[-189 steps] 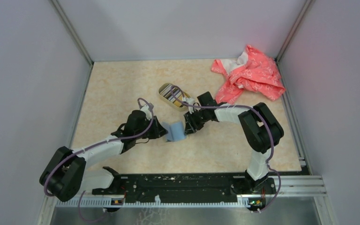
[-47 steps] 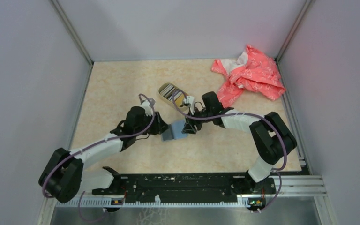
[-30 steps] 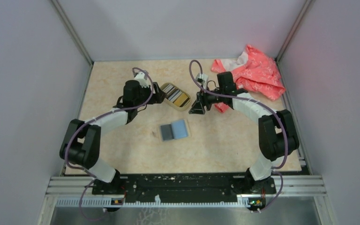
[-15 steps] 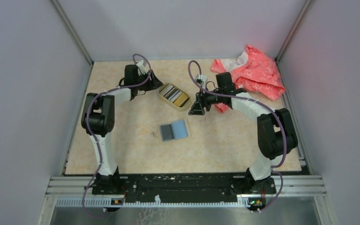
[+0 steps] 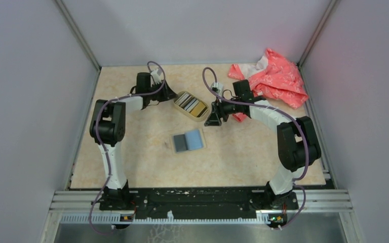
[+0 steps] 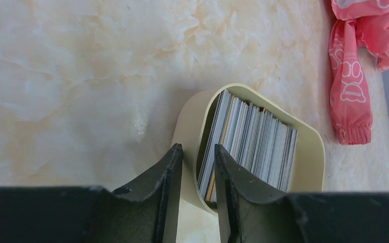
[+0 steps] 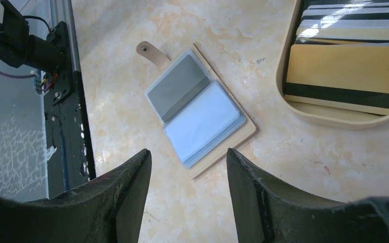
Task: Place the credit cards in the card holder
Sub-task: Move the storage box to the center of the board.
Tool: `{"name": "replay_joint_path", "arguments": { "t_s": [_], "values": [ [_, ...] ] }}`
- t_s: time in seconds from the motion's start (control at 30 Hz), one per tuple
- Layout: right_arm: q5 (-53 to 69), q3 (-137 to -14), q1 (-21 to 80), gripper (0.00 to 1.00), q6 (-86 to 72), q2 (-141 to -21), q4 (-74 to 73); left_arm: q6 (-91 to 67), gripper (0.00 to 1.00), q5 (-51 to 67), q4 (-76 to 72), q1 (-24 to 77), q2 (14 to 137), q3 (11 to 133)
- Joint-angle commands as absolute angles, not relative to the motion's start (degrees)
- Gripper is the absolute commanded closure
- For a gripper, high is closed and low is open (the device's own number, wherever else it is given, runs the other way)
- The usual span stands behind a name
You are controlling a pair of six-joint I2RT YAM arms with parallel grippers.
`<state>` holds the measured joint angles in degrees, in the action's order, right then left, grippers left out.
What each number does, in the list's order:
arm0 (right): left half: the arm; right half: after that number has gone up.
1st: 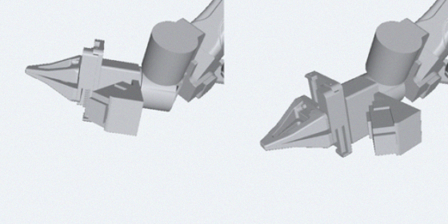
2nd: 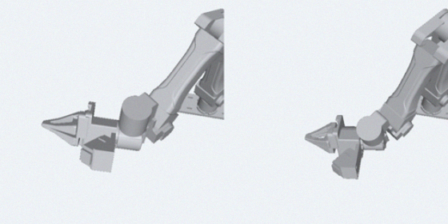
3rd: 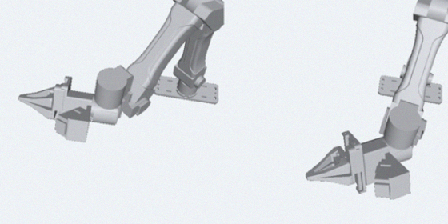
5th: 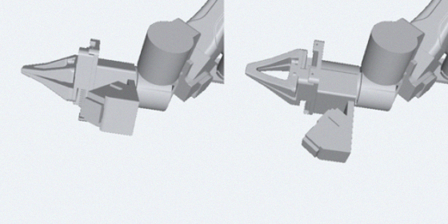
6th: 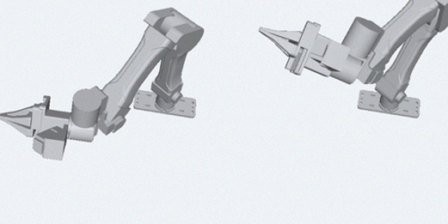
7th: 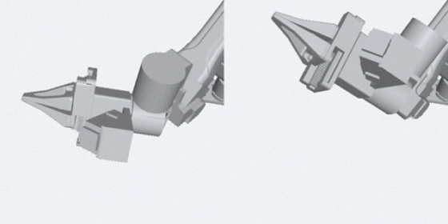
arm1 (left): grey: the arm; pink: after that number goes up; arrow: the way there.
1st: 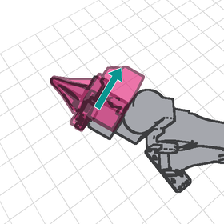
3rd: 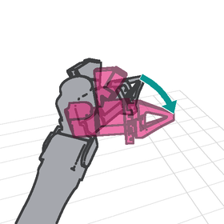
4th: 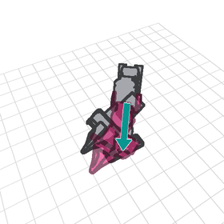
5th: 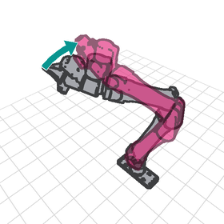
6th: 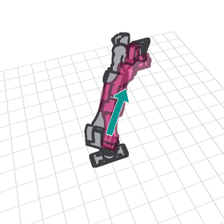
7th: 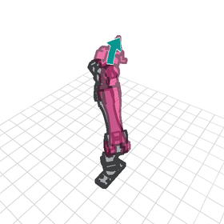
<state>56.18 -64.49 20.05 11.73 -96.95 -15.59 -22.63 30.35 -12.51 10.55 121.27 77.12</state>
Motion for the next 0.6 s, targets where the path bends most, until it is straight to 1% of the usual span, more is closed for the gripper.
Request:
{"name": "replay_joint_path", "arguments": {
  "t_s": [0.0, 0.37, 0.57],
  "values": [
    [54.45, -65.69, 19.78, 0.44, 11.63, -96.78, -15.12, -22.97, 0.65, 35.33, -12.97, 13.48, 120.44, 74.43],
    [37.46, -66.18, 19.70, 0.44, 1.64, -96.45, -13.45, -27.51, 0.64, 34.22, -17.44, 19.78, 112.77, 64.88],
    [27.88, -65.02, 19.74, 0.42, -2.21, -96.91, -12.06, -29.42, 0.63, 33.58, -20.82, 23.88, 110.59, 61.57]
  ]
}}
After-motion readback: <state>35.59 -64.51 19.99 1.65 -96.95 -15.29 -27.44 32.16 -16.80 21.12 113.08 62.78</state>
